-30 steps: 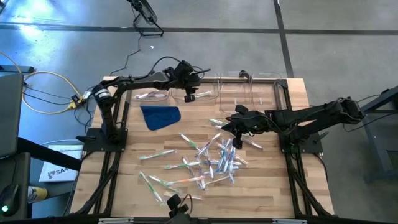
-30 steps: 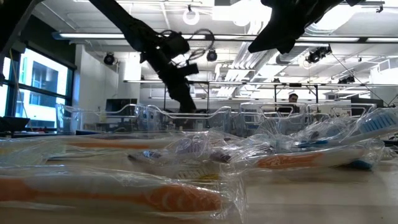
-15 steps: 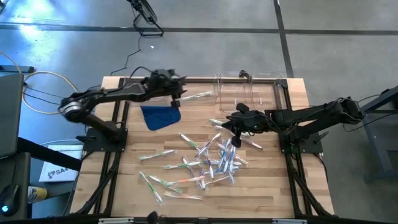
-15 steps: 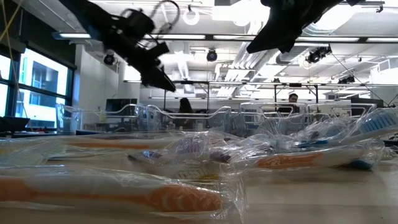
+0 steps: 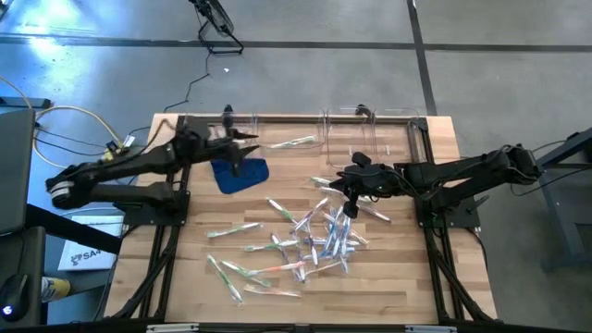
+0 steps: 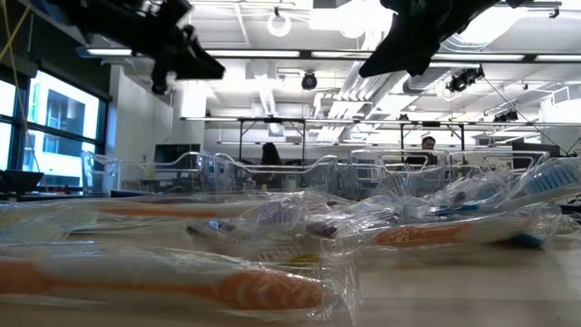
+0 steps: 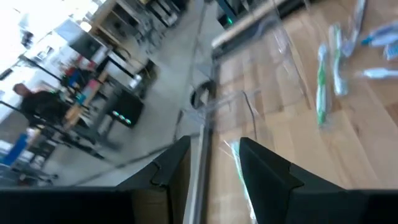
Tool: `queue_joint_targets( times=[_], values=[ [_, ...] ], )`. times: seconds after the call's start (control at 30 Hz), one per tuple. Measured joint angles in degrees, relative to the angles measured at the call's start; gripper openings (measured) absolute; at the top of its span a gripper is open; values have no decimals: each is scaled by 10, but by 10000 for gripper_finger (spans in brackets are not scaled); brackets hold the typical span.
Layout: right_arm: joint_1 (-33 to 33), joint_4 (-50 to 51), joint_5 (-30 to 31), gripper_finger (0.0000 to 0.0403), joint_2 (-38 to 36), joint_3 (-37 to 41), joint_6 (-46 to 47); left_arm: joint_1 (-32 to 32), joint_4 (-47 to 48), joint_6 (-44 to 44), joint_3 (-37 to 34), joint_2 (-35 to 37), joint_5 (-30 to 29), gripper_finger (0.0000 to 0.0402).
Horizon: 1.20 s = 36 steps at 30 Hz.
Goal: Pick & Place Toothbrushes
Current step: Put the green toothbrush into the middle left transparent bin
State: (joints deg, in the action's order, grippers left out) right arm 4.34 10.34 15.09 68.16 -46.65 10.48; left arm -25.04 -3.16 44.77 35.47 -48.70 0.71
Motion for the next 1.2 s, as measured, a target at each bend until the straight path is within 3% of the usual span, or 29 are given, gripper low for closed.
queue_joint_targets(
  times=[0.33,0.57,0.73,1.1,1.2],
  values=[
    [0,-17,-1,4,0,0,10,0,27,-6,-33,126,63,133],
    [0,4,-11,4,0,0,26,0,77,-15,-33,160,137,133],
    [0,11,-57,4,0,0,48,0,89,-16,-33,166,197,133],
    [0,0,-63,4,4,0,14,0,96,-59,-33,166,182,133],
    [0,-9,-61,4,4,0,15,-1,105,-71,-33,166,202,133]
  ],
)
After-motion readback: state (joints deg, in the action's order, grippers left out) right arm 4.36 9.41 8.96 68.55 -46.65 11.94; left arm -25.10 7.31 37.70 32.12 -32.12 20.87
